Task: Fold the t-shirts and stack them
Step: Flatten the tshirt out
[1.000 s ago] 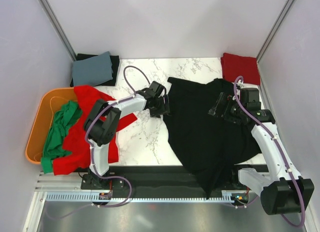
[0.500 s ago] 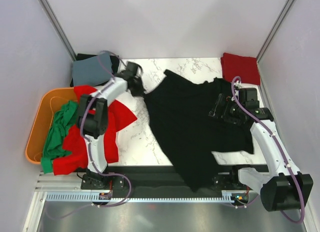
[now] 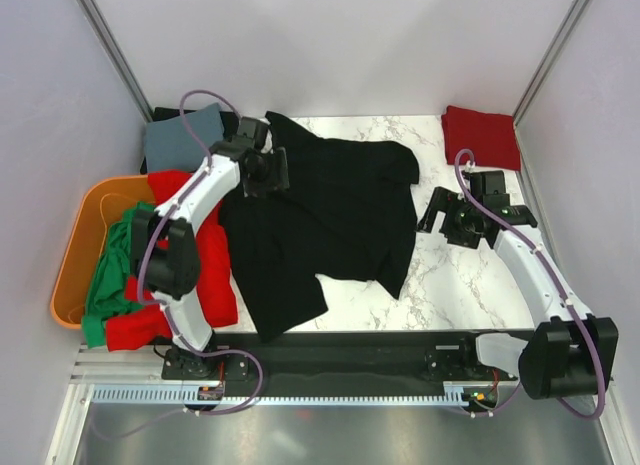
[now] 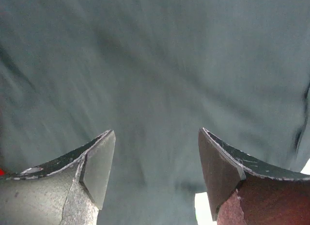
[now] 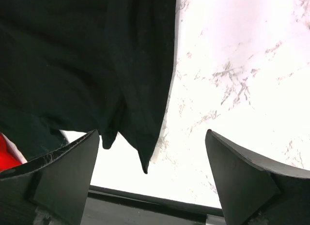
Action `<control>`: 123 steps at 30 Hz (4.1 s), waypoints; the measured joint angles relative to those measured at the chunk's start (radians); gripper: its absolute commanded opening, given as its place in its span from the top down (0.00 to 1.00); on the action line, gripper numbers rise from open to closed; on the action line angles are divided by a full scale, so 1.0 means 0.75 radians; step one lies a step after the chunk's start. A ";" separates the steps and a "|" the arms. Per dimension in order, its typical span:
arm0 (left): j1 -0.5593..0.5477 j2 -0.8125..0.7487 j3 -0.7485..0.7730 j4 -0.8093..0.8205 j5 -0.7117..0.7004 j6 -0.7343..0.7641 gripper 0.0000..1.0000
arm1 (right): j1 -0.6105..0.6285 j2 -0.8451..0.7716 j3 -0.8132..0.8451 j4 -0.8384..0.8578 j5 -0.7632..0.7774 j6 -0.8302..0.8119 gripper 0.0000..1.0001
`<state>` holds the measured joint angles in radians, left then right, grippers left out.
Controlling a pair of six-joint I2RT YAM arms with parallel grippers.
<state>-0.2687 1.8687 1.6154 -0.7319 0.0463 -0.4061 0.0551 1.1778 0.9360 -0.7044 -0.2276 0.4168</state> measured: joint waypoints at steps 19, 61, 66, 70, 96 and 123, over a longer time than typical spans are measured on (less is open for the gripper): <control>-0.083 -1.499 -1.066 0.037 0.021 0.082 0.28 | 0.014 1.098 0.829 0.267 0.053 0.052 0.36; -0.083 -1.678 -1.169 0.071 -0.189 0.080 0.29 | -0.191 1.389 1.633 0.202 0.375 -0.065 0.02; -0.083 -1.651 -1.169 0.072 -0.187 0.080 0.29 | -0.165 1.074 0.993 0.143 0.344 -0.011 0.03; -0.083 -1.626 -1.169 0.071 -0.173 0.074 0.29 | -0.142 0.652 0.523 0.159 0.263 0.057 0.05; -0.258 -1.509 -1.174 0.030 -0.153 -0.097 0.36 | 0.266 0.458 -0.080 0.217 0.329 0.137 0.56; -0.273 -1.503 -1.174 0.030 -0.198 -0.097 0.37 | 0.279 0.267 -0.003 0.047 0.577 0.115 1.00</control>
<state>-0.4736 0.7418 0.7345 -0.7097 -0.1020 -0.4789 0.2642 1.3781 0.9337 -0.6689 0.2050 0.5034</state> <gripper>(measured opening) 0.637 0.011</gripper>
